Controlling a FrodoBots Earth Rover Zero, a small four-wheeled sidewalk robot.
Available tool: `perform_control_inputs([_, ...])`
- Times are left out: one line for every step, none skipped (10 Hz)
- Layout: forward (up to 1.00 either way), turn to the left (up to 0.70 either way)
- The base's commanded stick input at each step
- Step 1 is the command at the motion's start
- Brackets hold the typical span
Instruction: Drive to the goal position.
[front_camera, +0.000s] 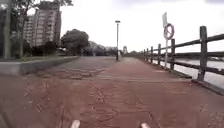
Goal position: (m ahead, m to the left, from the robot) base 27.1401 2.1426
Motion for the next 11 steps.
perform_control_inputs([0.70,0.00])
perform_control_inputs([0.70,0.00])
perform_control_inputs([0.70,0.00])
perform_control_inputs([0.70,0.00])
perform_control_inputs([0.70,0.00])
perform_control_inputs([0.70,0.00])
perform_control_inputs([0.70,0.00])
perform_control_inputs([0.70,0.00])
perform_control_inputs([0.70,0.00])
perform_control_inputs([0.70,0.07])
perform_control_inputs([0.70,0.16])
